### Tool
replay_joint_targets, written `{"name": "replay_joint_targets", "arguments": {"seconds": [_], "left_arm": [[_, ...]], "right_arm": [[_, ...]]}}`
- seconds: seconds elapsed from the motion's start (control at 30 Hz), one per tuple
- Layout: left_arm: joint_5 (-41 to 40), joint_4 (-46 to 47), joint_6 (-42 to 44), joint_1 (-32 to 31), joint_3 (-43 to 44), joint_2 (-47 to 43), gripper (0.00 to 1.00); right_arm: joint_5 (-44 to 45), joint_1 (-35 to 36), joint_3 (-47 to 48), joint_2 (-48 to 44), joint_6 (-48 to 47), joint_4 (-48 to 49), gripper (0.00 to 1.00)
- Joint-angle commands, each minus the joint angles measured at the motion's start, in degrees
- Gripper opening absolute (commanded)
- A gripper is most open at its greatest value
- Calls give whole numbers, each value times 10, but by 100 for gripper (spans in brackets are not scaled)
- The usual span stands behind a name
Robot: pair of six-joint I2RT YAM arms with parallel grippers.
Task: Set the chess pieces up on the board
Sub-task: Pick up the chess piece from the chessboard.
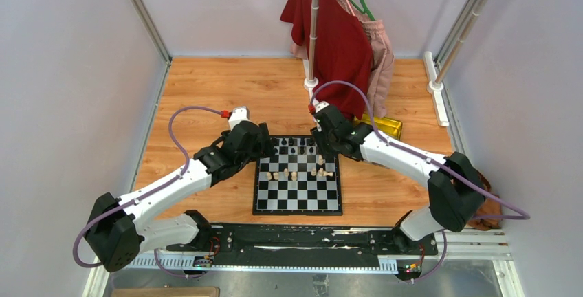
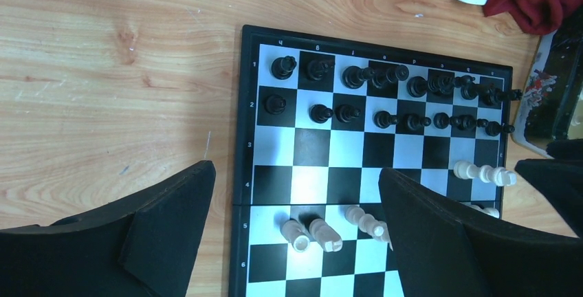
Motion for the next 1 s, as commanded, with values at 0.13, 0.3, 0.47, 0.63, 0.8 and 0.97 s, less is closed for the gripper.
{"name": "replay_joint_targets", "arguments": {"seconds": [0.13, 0.3, 0.47, 0.63, 0.8, 0.97], "left_arm": [[-13, 12, -2, 4, -11, -15, 96], [-14, 15, 0, 5, -14, -14, 96], [-13, 18, 3, 5, -16, -14, 96], [-12, 16, 4, 6, -14, -14, 96], [-11, 14, 4, 8, -15, -15, 96], [-10, 9, 4, 8, -14, -20, 96]], "right_arm": [[20, 39, 36, 22, 8, -14, 41], [23, 45, 39, 37, 13, -16, 41], [20, 44, 40, 57, 14, -12, 41], [16, 45, 43, 64, 16, -13, 39], [11, 45, 42, 63, 22, -17, 35], [1, 47, 37, 64, 28, -20, 35]]}}
